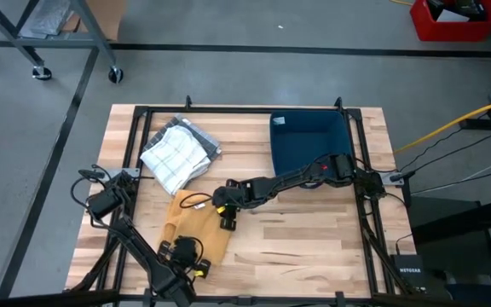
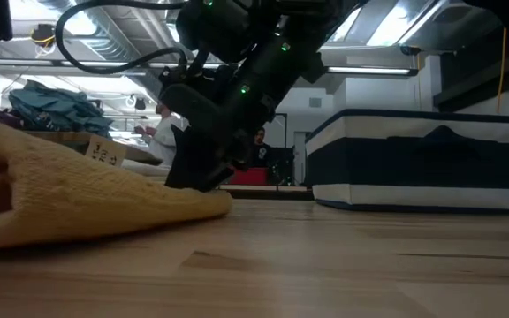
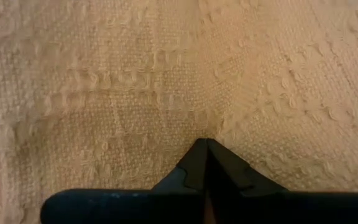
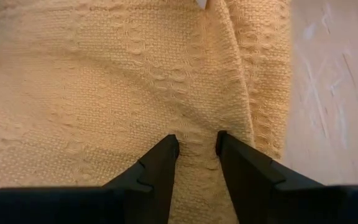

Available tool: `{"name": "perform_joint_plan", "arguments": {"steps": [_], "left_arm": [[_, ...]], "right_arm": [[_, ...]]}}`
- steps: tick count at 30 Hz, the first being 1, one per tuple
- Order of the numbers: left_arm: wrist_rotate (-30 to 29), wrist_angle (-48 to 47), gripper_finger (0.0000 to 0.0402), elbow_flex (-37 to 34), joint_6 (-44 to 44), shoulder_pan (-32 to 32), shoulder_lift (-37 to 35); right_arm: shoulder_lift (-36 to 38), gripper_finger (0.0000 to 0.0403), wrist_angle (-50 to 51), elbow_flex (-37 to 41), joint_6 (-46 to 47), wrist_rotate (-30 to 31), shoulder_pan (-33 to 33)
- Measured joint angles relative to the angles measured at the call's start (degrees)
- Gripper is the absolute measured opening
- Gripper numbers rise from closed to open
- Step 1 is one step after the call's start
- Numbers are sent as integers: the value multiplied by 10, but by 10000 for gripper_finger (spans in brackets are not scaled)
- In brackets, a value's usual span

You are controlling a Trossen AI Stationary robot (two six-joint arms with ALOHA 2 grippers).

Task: Fold towel
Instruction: Fold the yellow towel

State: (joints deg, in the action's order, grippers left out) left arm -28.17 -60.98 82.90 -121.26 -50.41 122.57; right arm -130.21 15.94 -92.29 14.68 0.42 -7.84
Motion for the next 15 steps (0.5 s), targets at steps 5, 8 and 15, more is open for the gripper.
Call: {"name": "perform_joint_plan", "arguments": {"steps": [5, 8, 15], "left_arm": [[-16, -40, 1, 27, -25, -2, -8], [-19, -96, 1, 45, -28, -2, -25], [-35, -198, 1, 78, -28, -3, -70]], "right_arm": [[1, 133, -27, 2, 0, -22, 0], [2, 133, -60, 3, 0, -26, 0], [37, 133, -100, 3, -3, -30, 0]]}}
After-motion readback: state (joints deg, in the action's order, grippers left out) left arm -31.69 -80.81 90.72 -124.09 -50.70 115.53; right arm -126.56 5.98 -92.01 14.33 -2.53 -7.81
